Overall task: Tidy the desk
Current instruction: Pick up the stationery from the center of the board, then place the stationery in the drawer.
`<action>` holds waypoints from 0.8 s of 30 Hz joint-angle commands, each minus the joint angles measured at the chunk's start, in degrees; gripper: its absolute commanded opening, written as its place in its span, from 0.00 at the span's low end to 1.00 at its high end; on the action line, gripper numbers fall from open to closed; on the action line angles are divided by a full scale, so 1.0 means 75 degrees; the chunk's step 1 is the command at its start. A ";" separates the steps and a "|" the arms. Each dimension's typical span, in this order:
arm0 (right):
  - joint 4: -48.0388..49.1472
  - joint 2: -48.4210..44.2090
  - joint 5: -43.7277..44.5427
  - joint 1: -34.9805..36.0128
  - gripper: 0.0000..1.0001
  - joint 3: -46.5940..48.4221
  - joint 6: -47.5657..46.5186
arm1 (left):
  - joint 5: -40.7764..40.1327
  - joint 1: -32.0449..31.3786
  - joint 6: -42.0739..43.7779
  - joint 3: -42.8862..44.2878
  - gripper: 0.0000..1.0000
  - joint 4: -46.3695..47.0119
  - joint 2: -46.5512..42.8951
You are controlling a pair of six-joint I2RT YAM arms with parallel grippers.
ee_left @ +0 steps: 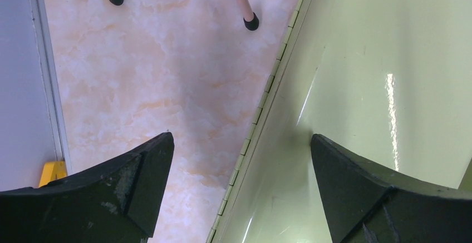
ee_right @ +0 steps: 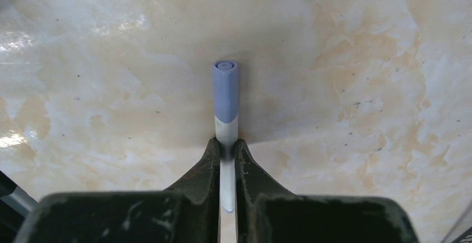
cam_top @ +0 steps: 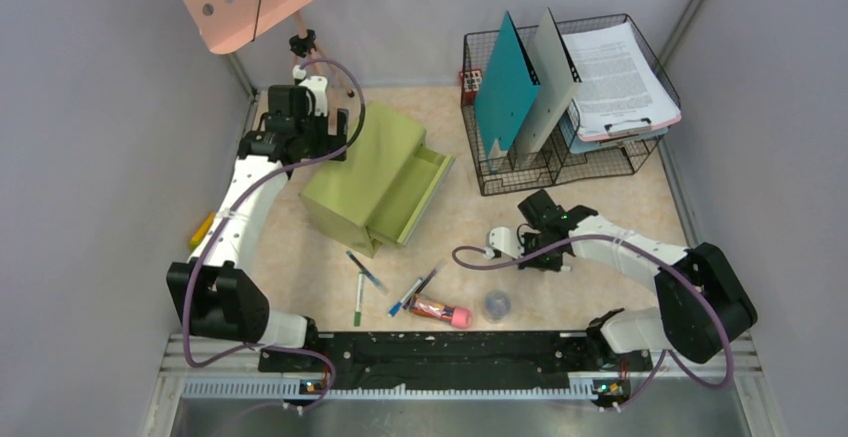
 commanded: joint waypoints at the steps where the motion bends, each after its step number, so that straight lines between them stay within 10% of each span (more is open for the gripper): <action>1: -0.0185 0.0130 -0.0137 -0.0047 0.00 0.0425 0.0121 | -0.0224 0.0151 0.0229 -0.0115 0.98 -0.0346 -0.0244; 14: -0.1922 0.0563 -0.1565 0.0189 0.00 0.4973 0.0980 | -0.0108 0.0695 0.0359 0.0089 0.98 -0.0442 -0.0769; 24: -0.0355 0.1531 -0.0605 0.1851 0.00 0.6451 -0.1061 | 0.0341 0.1076 0.0022 0.0478 0.98 -0.0707 -0.0729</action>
